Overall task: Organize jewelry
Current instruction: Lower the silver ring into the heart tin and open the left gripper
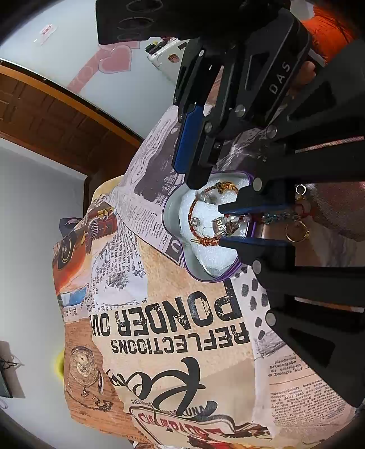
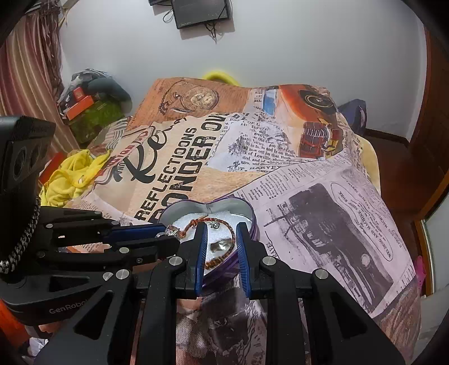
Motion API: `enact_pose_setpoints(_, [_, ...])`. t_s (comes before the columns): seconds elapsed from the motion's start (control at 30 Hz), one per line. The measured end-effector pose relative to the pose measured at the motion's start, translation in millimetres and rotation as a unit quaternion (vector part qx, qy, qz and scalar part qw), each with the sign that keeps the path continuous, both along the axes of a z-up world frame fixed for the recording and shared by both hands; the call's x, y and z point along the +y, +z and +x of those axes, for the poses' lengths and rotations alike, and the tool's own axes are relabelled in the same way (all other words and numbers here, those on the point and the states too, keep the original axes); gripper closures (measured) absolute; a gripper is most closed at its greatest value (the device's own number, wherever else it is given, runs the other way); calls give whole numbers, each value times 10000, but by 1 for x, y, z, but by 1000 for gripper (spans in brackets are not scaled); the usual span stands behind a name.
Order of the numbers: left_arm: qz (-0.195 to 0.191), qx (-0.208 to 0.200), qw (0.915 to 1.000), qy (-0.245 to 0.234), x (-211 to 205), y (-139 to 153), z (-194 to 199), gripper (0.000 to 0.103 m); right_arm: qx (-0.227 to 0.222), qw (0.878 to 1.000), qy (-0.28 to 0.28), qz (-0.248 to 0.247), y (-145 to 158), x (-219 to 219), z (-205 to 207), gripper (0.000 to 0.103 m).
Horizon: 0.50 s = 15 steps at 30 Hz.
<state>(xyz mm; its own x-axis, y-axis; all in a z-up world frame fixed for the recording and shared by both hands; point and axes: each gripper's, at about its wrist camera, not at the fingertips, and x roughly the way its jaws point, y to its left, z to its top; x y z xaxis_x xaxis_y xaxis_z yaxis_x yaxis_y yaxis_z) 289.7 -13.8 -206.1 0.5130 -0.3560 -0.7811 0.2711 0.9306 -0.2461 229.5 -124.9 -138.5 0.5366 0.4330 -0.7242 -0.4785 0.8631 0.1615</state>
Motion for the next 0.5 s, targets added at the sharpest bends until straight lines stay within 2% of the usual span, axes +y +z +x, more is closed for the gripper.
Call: enact_pose_setpoints(0.5, [149, -281, 9995, 59, 0, 15, -6, 89, 22, 10000, 24, -87, 0, 0, -2, 84])
